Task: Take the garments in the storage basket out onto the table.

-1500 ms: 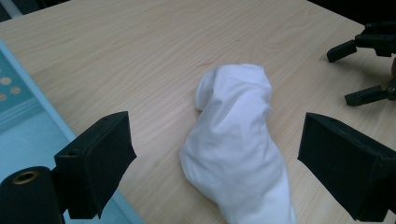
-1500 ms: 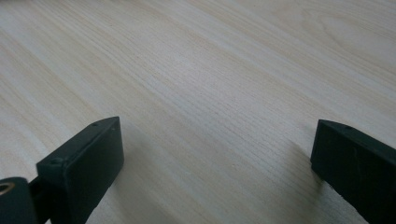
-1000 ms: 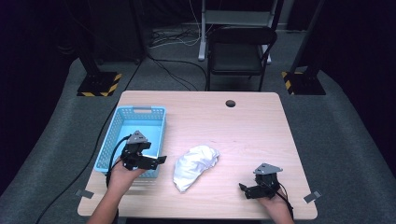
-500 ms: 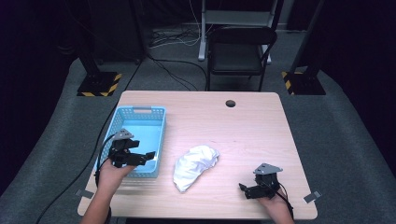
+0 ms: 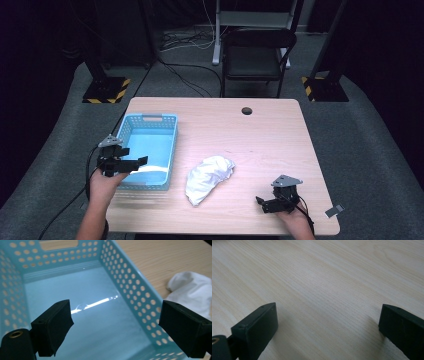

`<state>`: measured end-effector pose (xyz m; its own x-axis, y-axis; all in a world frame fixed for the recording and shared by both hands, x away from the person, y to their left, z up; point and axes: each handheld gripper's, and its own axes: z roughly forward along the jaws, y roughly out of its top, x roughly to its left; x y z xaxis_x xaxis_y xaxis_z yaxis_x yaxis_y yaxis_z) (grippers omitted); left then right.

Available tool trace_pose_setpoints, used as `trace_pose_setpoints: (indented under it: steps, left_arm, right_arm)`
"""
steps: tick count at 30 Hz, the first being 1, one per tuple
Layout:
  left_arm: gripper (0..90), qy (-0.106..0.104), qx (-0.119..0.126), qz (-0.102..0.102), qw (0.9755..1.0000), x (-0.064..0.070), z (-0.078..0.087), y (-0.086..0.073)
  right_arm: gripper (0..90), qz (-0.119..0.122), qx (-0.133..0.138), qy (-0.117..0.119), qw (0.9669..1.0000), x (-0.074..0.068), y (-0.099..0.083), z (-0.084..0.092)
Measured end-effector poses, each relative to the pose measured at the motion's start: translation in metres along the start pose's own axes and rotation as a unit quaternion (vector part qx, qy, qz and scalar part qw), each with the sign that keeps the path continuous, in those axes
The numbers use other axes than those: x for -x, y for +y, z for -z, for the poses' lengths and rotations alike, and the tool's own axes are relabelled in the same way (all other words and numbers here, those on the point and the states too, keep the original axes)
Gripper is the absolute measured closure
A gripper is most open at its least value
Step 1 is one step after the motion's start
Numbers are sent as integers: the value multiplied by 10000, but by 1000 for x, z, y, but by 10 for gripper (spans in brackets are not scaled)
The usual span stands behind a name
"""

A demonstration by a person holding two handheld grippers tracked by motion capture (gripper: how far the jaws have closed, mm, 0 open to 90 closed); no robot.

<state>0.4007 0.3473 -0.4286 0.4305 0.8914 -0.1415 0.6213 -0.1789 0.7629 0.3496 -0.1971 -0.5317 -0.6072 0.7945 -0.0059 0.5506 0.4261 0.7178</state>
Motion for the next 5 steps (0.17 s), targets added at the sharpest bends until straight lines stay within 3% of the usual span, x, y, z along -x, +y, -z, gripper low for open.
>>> trace_pose_setpoints:
  steps: [2,3,5]
  left_arm:
    - [107,489,-179,-168,9985,-2,0,-1]
    - [107,582,-218,-228,9978,-2,0,0]
    - [107,546,-164,-298,9979,3,3,3]
  right_arm:
    - [17,-1,-1,0,10000,0,0,0]
    - [17,-2,0,0,10000,0,0,0]
    - [17,0,0,0,10000,0,0,0]
